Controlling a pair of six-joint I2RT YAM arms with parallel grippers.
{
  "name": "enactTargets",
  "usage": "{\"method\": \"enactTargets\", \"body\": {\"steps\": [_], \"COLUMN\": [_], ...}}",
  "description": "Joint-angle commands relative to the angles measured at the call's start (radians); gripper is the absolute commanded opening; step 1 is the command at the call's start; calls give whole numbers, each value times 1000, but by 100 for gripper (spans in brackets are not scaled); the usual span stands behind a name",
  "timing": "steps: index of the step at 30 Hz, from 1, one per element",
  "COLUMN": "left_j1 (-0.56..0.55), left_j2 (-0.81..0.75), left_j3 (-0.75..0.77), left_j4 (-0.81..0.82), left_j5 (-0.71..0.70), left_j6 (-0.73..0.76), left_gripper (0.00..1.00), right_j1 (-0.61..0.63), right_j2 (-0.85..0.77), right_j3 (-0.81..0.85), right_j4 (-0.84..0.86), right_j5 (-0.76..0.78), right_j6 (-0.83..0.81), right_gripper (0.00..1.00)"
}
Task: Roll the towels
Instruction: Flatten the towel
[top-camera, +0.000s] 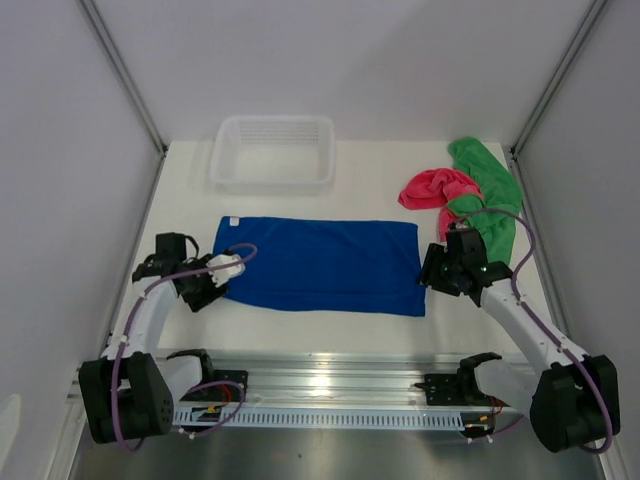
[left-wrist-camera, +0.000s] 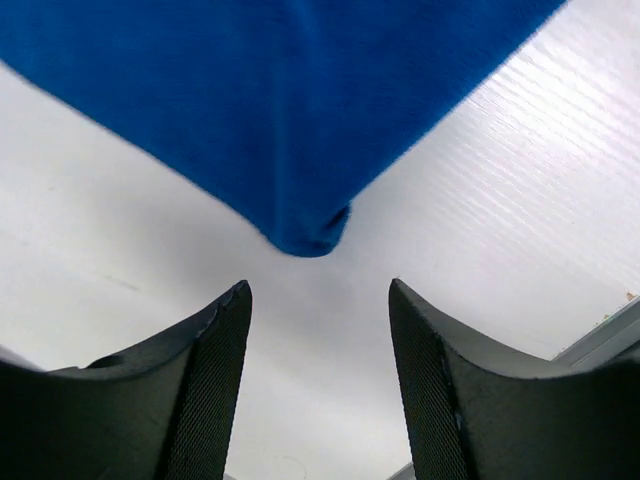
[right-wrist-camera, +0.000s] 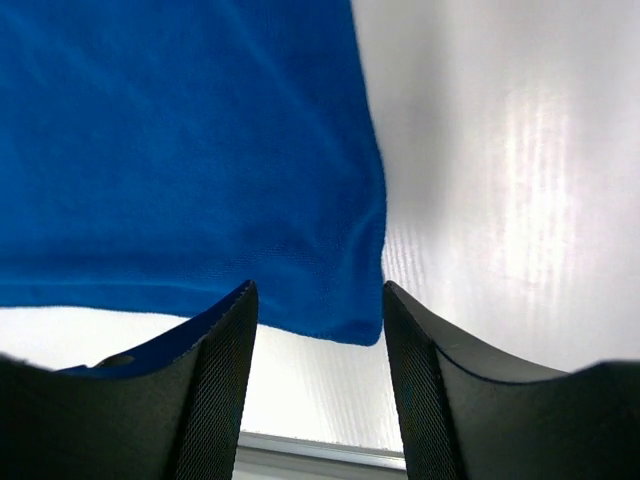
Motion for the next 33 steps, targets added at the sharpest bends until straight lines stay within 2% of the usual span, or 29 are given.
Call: {"method": "enactTargets", "body": {"steps": [1, 2, 5, 8, 12, 15, 22, 24, 27, 29, 30, 32, 33], "left_j1": [67, 89, 131, 131, 128, 114, 55, 54, 54, 52, 54, 54, 54], "left_j2": [-7, 5, 117, 254, 370, 433, 505, 519, 540, 545, 548, 554, 554], "left_j3": [135, 152, 218, 262, 276, 278, 278, 267, 281, 284, 287, 296, 298], "left_j4": [-58, -46, 2, -1, 14, 17, 49, 66, 59, 60, 59, 49, 48], "left_j5": [68, 88, 38, -15, -47, -77, -96, -98, -96, -93, -92, -84, -81], "left_j6": [-55, -96, -389, -576, -641, -637, -631, -629, -629, -629, -631, -629, -626], "left_gripper": [60, 59, 57, 61, 64, 65, 63, 58, 37, 30, 20, 9, 1], "right_j1": [-11, -13, -8, -5, 10, 34, 74, 79, 79, 77, 74, 70, 68], "right_j2": [-69, -78, -106, -104, -61, -20, 54, 66, 98, 118, 120, 112, 97], "right_j3": [102, 102, 36, -57, -108, -116, -126, -137, -142, -142, -140, -136, -134], "right_j4": [-88, -98, -58, 29, 105, 123, 157, 171, 180, 185, 183, 171, 166], "right_j5": [114, 117, 87, 85, 87, 100, 111, 107, 131, 128, 131, 136, 137], "right_j6": [-6, 1, 50, 107, 149, 153, 162, 167, 170, 161, 158, 152, 149], "right_gripper": [57, 56, 54, 51, 48, 47, 42, 39, 31, 24, 16, 6, 3]}}
